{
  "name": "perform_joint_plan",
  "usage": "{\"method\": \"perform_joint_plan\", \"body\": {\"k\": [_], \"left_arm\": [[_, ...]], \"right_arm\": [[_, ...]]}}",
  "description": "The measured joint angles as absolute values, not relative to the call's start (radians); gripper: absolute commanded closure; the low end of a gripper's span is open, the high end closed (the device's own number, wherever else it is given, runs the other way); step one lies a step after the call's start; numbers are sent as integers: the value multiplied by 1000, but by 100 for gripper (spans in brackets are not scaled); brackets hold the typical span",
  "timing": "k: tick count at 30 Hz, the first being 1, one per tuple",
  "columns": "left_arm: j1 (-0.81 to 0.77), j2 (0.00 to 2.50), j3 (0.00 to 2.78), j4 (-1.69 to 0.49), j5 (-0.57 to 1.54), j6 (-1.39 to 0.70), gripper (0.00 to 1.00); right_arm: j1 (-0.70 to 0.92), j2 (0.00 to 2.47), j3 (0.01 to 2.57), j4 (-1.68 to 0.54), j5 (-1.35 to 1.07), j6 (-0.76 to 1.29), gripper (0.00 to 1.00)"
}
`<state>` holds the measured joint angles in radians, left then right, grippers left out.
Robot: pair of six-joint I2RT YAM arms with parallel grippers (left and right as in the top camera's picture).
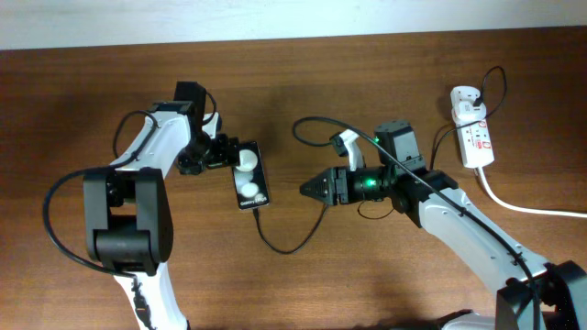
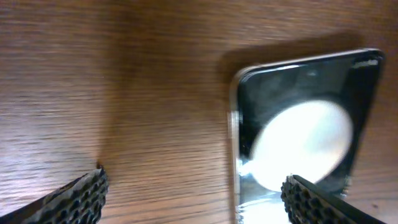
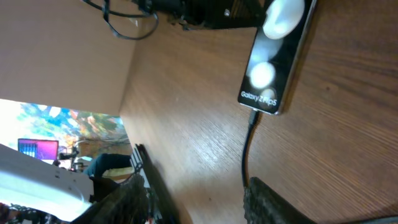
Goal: Plug charger to phone and switch on socket
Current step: 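Lower the phone onto the table with the left gripper and release, then move the right gripper over the white power strip's switch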
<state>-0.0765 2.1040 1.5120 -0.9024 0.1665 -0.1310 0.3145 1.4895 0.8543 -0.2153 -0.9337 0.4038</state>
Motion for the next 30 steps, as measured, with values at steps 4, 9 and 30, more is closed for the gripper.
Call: {"method": "perform_joint_plan", "body": {"k": [4, 9, 30], "left_arm": [[-72, 2080, 1636, -984, 126, -131, 4], [-72, 1870, 1790, -1063, 123, -131, 1], [-72, 1464, 1821, -1161, 126, -131, 1]], "right_arm": [[315, 1486, 854, -309, -901, 337, 53], [315, 1396, 855, -442, -770, 300, 53], [67, 1186, 1525, -1240, -110, 223, 96]]}}
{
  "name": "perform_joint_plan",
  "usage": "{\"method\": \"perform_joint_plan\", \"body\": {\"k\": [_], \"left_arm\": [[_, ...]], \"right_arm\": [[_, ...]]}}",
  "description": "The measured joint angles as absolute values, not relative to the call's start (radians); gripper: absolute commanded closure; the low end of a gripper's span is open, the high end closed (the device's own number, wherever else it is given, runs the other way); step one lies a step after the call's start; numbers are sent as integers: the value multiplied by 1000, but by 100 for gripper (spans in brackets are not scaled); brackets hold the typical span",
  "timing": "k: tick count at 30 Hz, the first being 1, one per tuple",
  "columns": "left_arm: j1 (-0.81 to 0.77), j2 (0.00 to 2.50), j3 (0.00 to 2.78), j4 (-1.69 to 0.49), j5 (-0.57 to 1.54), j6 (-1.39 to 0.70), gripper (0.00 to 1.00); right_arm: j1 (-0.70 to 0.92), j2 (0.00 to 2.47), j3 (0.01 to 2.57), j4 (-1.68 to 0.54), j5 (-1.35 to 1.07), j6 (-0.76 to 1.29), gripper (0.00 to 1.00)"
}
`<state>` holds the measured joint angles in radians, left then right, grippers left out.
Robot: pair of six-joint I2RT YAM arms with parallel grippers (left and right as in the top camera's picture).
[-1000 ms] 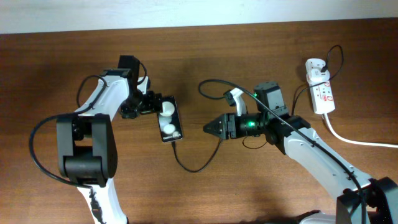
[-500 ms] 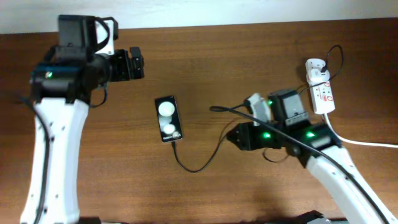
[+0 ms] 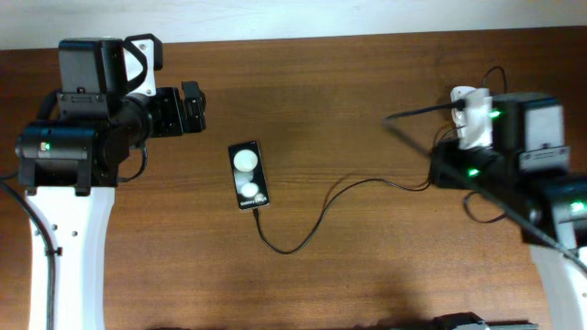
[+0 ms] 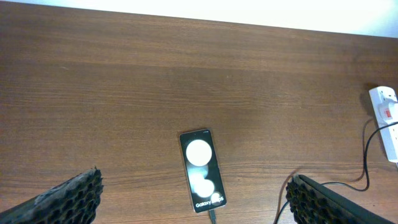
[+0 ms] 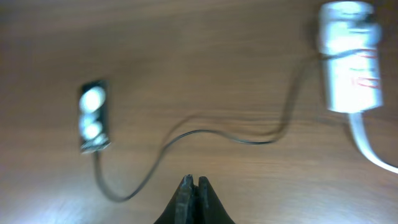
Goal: Plug charger to phone and switch on socket
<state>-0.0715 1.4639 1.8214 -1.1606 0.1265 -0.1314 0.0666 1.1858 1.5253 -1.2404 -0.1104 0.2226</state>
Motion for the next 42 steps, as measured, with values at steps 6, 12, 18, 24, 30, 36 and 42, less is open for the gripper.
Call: {"method": "perform_joint_plan", "body": {"k": [6, 12, 18, 24, 30, 36, 42], "left_arm": [[-72, 1464, 1821, -1163, 127, -131, 1], [-72, 1464, 1821, -1163, 127, -131, 1], [-72, 1464, 1821, -1163, 126, -131, 1], [-72, 1464, 1821, -1163, 127, -131, 1], [-72, 1464, 1821, -1163, 126, -131, 1], [-72, 1464, 1821, -1163, 126, -131, 1], [-72, 1464, 1821, -1163, 127, -131, 1]], "right_arm": [[-286, 1397, 1601, -1227, -243, 150, 96], [-485, 1695, 1743, -1225, -380, 131, 96], [-559, 1904, 1863, -1102, -434, 130, 96], [-559, 2035, 1867, -958, -447, 127, 96], [-559, 2137, 1867, -931, -437, 127, 96], [-559, 2172, 1868, -924, -405, 132, 96], [-559, 2218, 1868, -875, -402, 161, 96]]}}
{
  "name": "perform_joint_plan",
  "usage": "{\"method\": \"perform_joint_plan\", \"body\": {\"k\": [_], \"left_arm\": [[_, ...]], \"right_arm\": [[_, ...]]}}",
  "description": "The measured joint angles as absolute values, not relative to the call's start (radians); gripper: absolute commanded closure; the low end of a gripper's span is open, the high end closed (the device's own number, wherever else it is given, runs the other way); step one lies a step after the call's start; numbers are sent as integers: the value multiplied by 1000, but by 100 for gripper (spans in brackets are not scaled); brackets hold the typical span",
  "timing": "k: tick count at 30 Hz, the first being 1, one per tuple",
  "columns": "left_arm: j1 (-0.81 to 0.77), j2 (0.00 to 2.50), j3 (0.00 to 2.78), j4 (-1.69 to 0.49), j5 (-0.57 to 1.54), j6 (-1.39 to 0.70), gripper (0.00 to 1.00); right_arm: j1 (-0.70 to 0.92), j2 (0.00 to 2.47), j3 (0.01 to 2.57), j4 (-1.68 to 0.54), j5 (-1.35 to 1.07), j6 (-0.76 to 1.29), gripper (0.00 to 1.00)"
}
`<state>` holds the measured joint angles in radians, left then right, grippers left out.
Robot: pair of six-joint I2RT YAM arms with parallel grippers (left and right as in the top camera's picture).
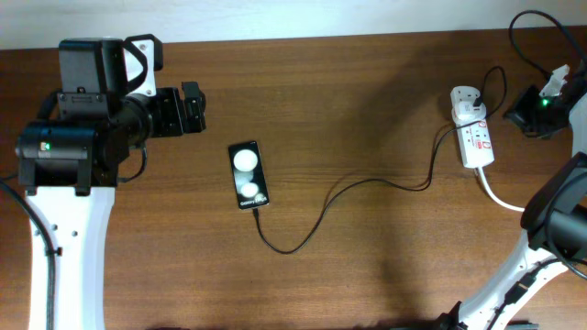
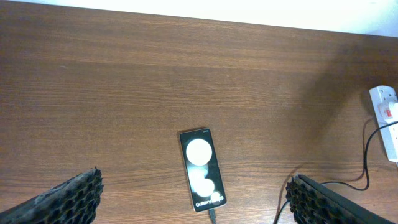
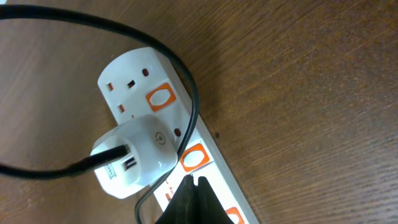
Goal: Plug charger to phone and switch on socket
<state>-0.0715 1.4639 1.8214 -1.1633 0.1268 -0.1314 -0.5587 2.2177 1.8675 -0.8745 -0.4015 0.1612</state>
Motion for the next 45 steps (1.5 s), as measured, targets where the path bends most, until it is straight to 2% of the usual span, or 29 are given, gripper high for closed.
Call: {"method": "perform_joint_plan", "body": {"k": [45], "left_arm": [[-72, 1464, 1821, -1163, 126, -131, 1]], "right_arm": [[-558, 2285, 1861, -806, -406, 211, 96]]}}
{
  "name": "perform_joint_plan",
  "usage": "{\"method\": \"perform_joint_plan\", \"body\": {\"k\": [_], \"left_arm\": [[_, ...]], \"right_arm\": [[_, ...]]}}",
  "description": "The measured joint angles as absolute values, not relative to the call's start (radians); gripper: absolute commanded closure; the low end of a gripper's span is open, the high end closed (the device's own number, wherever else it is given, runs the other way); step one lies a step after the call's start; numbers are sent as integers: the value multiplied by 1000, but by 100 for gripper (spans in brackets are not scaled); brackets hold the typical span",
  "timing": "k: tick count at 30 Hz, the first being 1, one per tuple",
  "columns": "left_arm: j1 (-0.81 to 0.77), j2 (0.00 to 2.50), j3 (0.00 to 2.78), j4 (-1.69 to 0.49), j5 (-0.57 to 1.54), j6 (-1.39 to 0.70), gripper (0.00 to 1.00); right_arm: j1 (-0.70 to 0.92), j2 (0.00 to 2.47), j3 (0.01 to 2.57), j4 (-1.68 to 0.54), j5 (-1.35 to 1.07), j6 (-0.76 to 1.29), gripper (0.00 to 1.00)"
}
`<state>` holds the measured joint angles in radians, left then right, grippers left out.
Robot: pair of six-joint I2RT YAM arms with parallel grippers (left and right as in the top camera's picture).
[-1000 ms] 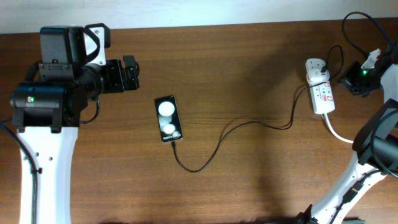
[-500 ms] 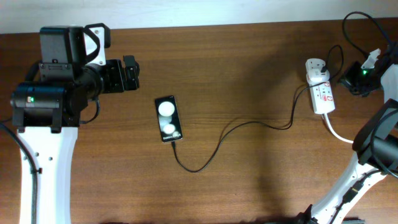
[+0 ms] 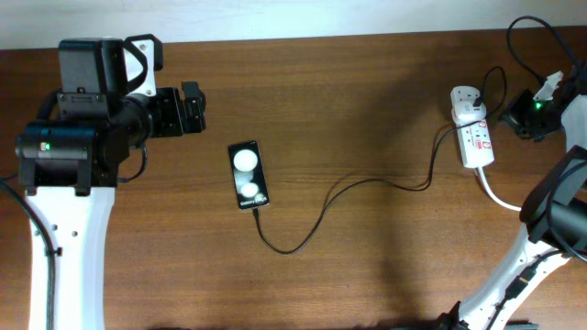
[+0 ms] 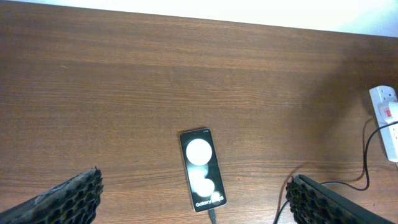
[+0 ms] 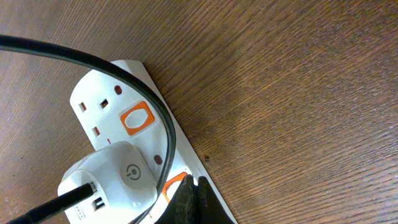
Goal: Plug charger to phone and switch on socket
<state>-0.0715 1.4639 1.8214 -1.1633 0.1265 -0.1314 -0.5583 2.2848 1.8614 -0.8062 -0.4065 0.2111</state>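
Note:
The black phone (image 3: 249,175) lies flat mid-table, also visible in the left wrist view (image 4: 203,170), with the black charger cable (image 3: 348,188) plugged into its lower end. The cable runs right to a white charger plug (image 5: 112,180) seated in the white power strip (image 3: 471,133). My right gripper (image 5: 191,190) is shut, its tips resting against the orange switch (image 5: 176,185) beside the charger. A second orange switch (image 5: 137,118) sits further along the strip. My left gripper (image 3: 188,112) hangs open, high above the table to the left of the phone.
The strip's white mains lead (image 3: 523,207) runs off the right edge. A loose black cable (image 5: 93,65) arcs over the strip in the right wrist view. Bare wooden tabletop (image 4: 124,93) surrounds the phone.
My right gripper has moved closer to the power strip, its shut tips now at the orange switch beside the charger plug. The left arm and the phone are unchanged.
First my left gripper was at the phone and my right gripper was open just right of it, cable plugged in. Then both arms had pulled back, the right one shut. Later the right gripper was over the power strip, and now its tips touch the switch.

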Motion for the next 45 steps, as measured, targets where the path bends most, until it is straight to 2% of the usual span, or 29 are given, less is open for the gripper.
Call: {"method": "perform_joint_plan", "body": {"k": [18, 45], "left_arm": [[-72, 1464, 1821, -1163, 127, -131, 1], [-72, 1464, 1821, -1163, 127, -131, 1]], "right_arm": [[-511, 2285, 1797, -730, -410, 224, 96], [-474, 2284, 1799, -775, -345, 292, 96]]}}
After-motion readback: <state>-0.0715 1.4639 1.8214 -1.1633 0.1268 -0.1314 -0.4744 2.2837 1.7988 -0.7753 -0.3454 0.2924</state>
